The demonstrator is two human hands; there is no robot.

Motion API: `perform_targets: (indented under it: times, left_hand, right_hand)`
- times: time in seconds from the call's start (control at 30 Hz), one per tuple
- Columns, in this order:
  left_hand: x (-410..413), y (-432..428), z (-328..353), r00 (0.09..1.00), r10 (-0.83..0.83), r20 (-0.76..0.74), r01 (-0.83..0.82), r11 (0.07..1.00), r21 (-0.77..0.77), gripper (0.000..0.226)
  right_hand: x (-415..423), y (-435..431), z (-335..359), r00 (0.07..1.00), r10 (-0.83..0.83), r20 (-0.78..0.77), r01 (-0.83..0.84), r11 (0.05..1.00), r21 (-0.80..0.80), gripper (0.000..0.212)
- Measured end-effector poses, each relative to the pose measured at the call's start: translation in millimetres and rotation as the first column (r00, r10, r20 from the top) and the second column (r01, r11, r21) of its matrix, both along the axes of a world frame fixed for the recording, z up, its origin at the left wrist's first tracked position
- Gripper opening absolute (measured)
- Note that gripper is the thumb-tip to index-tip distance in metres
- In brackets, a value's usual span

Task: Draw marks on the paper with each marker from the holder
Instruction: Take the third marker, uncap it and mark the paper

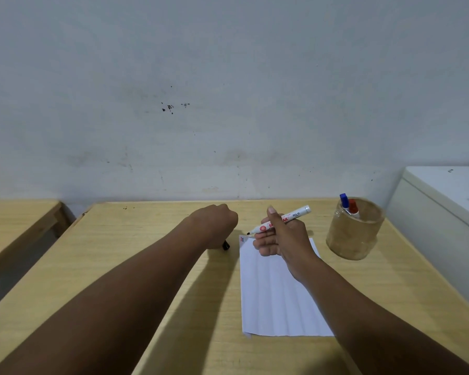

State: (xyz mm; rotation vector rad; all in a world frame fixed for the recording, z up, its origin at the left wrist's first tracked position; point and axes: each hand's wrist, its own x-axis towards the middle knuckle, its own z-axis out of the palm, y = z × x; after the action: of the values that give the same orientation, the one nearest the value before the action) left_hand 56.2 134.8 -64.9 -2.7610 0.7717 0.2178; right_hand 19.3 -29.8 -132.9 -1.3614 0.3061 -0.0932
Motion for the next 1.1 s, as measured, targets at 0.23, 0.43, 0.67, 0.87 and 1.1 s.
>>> perform_targets:
  times: [0.23, 0.43, 0.67, 0.87, 1.1]
  left_hand:
    - [4.9, 9.7, 7.2, 0.998, 0.057, 0.026, -0.055, 0.997, -0.052, 0.019]
    - [6.8, 13.4, 1.3, 0.992, 0.085, -0.089, -0.1, 0.98, -0.173, 0.026]
    - [15.0, 18.9, -7.8, 0.981, 0.112, -0.157, -0.144, 0.967, -0.208, 0.043]
    - [13.8, 14.7, -12.0, 0.923, 0.111, -0.368, -0.228, 0.929, -0.292, 0.071]
    - [8.6, 14.6, -31.9, 0.95, 0.093, -0.298, -0.191, 0.928, -0.32, 0.085]
  right_hand:
    - [1.2, 0.2, -0.8, 1.0, -0.004, 0.003, 0.004, 1.0, 0.002, 0.041]
    - [0.9, -0.7, -1.8, 1.0, 0.006, 0.015, -0.007, 1.0, 0.017, 0.04]
    - [1.8, -1.4, -3.0, 1.0, 0.005, 0.018, -0.005, 1.0, 0.013, 0.039]
    - [1.6, -0.5, -3.9, 0.999, 0.021, 0.042, -0.022, 0.999, 0.024, 0.024]
    - [4.5, 1.2, -12.5, 0.997, 0.014, 0.08, -0.004, 0.993, -0.117, 0.02]
